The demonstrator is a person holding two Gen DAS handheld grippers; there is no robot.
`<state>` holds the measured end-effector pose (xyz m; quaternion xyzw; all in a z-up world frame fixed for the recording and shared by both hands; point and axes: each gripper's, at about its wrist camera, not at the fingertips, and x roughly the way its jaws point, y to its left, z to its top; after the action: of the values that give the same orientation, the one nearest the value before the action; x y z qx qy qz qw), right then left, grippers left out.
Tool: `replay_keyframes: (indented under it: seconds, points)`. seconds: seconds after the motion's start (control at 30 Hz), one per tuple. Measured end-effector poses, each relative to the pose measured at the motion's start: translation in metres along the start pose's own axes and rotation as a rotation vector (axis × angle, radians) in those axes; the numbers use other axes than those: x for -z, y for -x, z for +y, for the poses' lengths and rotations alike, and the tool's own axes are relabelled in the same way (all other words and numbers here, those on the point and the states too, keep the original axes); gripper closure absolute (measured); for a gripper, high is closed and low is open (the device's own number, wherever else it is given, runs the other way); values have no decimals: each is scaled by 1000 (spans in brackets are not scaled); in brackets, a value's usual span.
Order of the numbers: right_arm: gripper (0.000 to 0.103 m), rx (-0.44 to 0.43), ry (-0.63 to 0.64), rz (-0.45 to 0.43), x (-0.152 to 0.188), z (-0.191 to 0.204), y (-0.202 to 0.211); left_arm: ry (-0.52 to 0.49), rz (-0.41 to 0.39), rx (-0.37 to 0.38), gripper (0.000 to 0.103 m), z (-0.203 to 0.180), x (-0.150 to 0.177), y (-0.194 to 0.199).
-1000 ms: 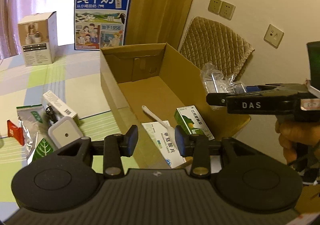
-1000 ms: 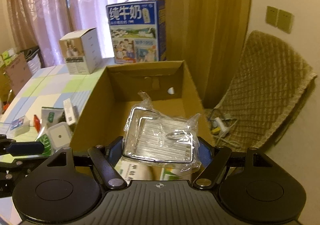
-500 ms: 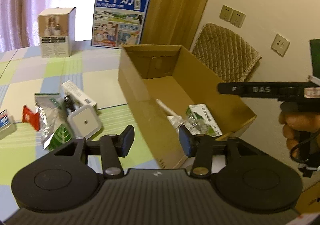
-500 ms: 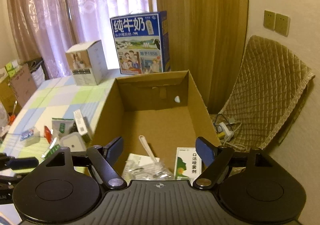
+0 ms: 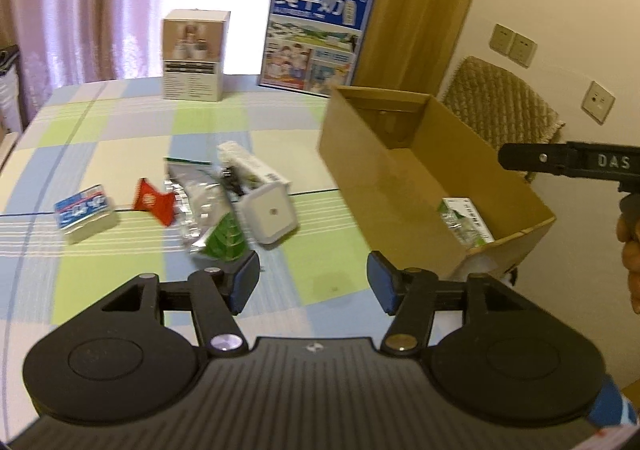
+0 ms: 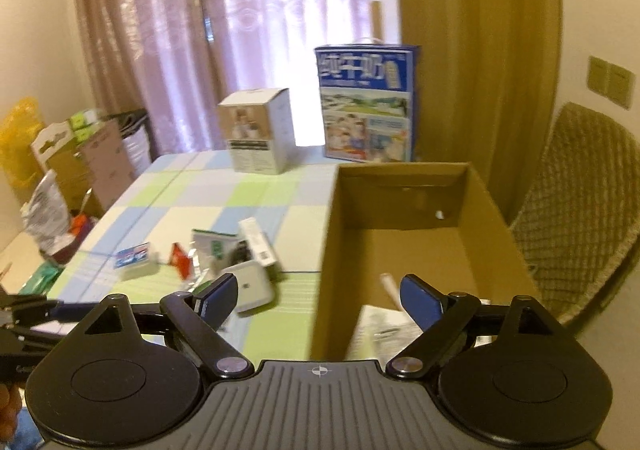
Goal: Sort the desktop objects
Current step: 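Withdraw both tools from the cardboard box back over the table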
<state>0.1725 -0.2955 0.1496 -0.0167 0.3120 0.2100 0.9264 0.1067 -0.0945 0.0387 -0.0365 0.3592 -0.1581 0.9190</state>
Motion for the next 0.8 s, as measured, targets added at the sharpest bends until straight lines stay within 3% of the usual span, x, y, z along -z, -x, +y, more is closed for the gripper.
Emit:
replay_keyframes:
  seconds: [0.5,0.8]
  points:
    - [11,-104,102,58,19,69,-19,54,-6,-120,35,74,21,40]
    - [10,-126,146,107,32,94,-43,80,6,-149,28,103,32,45]
